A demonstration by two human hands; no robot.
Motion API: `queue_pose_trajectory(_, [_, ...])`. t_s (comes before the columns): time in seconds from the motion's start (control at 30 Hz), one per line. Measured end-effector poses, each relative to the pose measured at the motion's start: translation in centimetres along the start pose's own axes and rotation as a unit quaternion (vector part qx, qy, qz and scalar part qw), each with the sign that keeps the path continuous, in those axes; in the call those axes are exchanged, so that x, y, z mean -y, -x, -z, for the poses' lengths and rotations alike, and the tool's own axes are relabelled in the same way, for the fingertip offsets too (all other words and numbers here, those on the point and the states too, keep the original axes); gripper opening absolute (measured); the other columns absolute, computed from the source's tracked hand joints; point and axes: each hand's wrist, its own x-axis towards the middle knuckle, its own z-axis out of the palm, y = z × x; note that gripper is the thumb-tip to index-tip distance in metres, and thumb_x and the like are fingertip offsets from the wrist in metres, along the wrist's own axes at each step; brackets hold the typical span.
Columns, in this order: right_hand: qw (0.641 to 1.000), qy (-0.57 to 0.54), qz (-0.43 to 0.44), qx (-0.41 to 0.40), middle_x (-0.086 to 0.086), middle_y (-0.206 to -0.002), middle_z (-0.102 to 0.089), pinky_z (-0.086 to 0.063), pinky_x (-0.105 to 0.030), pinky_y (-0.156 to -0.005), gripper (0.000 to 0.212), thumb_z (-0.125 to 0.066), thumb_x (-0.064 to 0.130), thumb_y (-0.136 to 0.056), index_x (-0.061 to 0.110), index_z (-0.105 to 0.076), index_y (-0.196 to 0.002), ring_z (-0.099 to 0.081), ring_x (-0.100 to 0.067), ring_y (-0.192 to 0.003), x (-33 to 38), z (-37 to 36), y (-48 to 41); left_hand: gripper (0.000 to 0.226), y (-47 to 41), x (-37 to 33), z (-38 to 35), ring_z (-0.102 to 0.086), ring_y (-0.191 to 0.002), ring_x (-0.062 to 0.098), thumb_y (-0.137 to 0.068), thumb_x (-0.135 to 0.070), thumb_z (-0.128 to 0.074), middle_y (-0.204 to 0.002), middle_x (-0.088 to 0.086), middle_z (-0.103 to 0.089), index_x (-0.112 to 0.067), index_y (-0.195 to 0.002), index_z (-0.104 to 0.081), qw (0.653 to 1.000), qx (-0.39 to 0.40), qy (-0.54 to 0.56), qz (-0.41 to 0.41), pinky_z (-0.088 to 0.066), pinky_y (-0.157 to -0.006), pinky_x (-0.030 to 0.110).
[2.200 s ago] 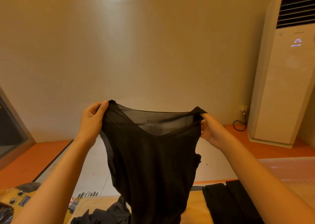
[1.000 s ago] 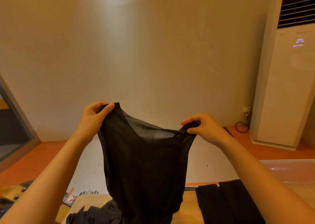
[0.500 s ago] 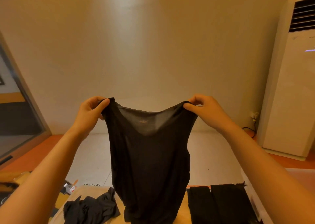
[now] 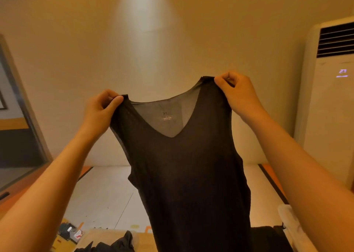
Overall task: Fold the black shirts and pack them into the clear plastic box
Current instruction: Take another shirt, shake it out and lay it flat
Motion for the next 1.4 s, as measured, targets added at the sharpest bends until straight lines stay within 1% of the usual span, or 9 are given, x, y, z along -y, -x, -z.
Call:
queue_pose_trajectory(0.1, [1.0, 0.006, 0.017, -0.008, 0.007, -0.087, -0.061, -0.047, -0.02, -0.069, 0.018, -0.054, 0.031, -0.097, 0.015, -0.062, -0.093, -0.059, -0.009, -0.085, 1.3, 0.9, -0.4, 0.014, -0.8, -1.1, 0.6, -0.065, -0.088, 0.028, -0.098, -0.031, -0.053, -0.09, 0.009, -0.066, -0.021, -0.095, -0.061, 0.999, -0.029, 0.015, -0.025, -0.054, -0.076, 0.046])
queue_pose_trajectory(0.23, [0.999, 0.0, 0.011, 0.051, 0.011, -0.076, -0.063, -0.047, -0.02, -0.056, 0.016, -0.057, 0.032, -0.095, 0.027, -0.062, -0.081, -0.061, -0.004, -0.07, 2.9, 1.8, 0.7, 0.012, -0.4, -2.8, 1.2, -0.068, -0.083, 0.022, -0.091, -0.037, -0.06, -0.085, 0.001, -0.071, -0.028, -0.085, -0.066, 0.995, 0.069, 0.077, -0.009, -0.054, -0.067, 0.031])
queue_pose_trajectory(0.4, [0.979, -0.169, -0.051, 0.103, 0.009, -0.065, -0.065, -0.048, -0.019, -0.053, 0.015, -0.061, 0.035, -0.084, 0.024, -0.063, -0.074, -0.063, -0.005, -0.063, 4.3, 2.5, 3.8, 0.047, 1.5, -3.5, 3.4, -0.067, -0.066, 0.009, -0.048, -0.07, -0.079, -0.069, -0.005, -0.068, -0.029, -0.069, -0.072, 0.958, 0.168, 0.231, 0.02, -0.052, -0.054, 0.018])
queue_pose_trajectory(0.67, [0.959, -0.225, -0.038, 0.168, 0.009, -0.068, -0.063, -0.05, -0.015, -0.06, 0.019, -0.062, 0.038, -0.073, 0.019, -0.063, -0.078, -0.061, -0.003, -0.066, 6.8, 2.4, 5.9, 0.046, 1.7, -2.8, 4.3, -0.065, -0.061, 0.007, -0.045, -0.064, -0.086, -0.067, -0.004, -0.067, -0.026, -0.067, -0.072, 0.923, 0.24, 0.299, 0.01, -0.052, -0.052, 0.018])
queue_pose_trajectory(0.9, [0.952, -0.116, -0.201, 0.197, 0.001, -0.074, -0.067, -0.052, -0.024, -0.068, 0.016, -0.061, 0.032, -0.087, 0.017, -0.066, -0.082, -0.064, -0.012, -0.074, -0.4, 0.1, 5.9, 0.054, 1.7, 3.5, -0.9, -0.068, -0.074, 0.014, -0.054, -0.074, -0.075, -0.079, 0.003, -0.071, -0.025, -0.077, -0.073, 0.929, 0.313, 0.157, 0.116, -0.053, -0.063, 0.021])
queue_pose_trajectory(1.1, [0.897, 0.179, -0.328, 0.237, -0.012, -0.089, -0.064, -0.044, -0.022, -0.05, 0.02, -0.055, 0.028, -0.097, 0.014, -0.056, -0.082, -0.056, -0.016, -0.057, -15.3, -5.5, 11.4, 0.016, 8.2, 14.1, -12.3, -0.062, -0.084, 0.02, -0.094, -0.031, -0.061, -0.088, 0.005, -0.063, -0.017, -0.085, -0.062, 0.889, 0.41, -0.124, 0.162, -0.049, -0.066, 0.022])
queue_pose_trajectory(1.17, [0.889, 0.179, -0.379, 0.185, -0.017, -0.103, -0.064, -0.051, -0.028, -0.058, 0.012, -0.053, 0.025, -0.098, 0.013, -0.054, -0.097, -0.062, -0.021, -0.067, -17.9, -6.8, 13.0, 0.016, 9.9, 15.3, -14.2, -0.062, -0.081, 0.021, -0.096, -0.029, -0.058, -0.093, 0.007, -0.063, -0.014, -0.1, -0.061, 0.911, 0.351, -0.119, 0.179, -0.045, -0.059, 0.018])
queue_pose_trajectory(1.23, [0.87, 0.149, -0.433, 0.181, -0.021, -0.125, -0.056, -0.055, -0.039, -0.081, 0.036, -0.052, 0.028, -0.098, 0.014, -0.043, -0.129, -0.063, -0.03, -0.097, -19.9, -8.0, 15.2, 0.028, 12.2, 16.2, -15.6, -0.063, -0.094, 0.026, -0.097, -0.026, -0.056, -0.108, 0.01, -0.062, -0.012, -0.121, -0.054, 0.921, 0.313, -0.066, 0.223, -0.049, -0.072, 0.023])
queue_pose_trajectory(1.4, [0.8, 0.219, -0.427, 0.359, -0.011, -0.159, -0.015, -0.024, -0.041, -0.114, 0.066, -0.045, 0.04, -0.099, 0.018, -0.014, -0.153, -0.021, -0.031, -0.144, -22.2, -10.2, 28.0, 0.061, 26.8, 20.5, -16.4, -0.037, -0.138, 0.026, -0.099, -0.035, -0.052, -0.151, 0.011, -0.035, -0.014, -0.15, -0.027, 0.848, 0.436, -0.11, 0.28, -0.033, -0.11, 0.036])
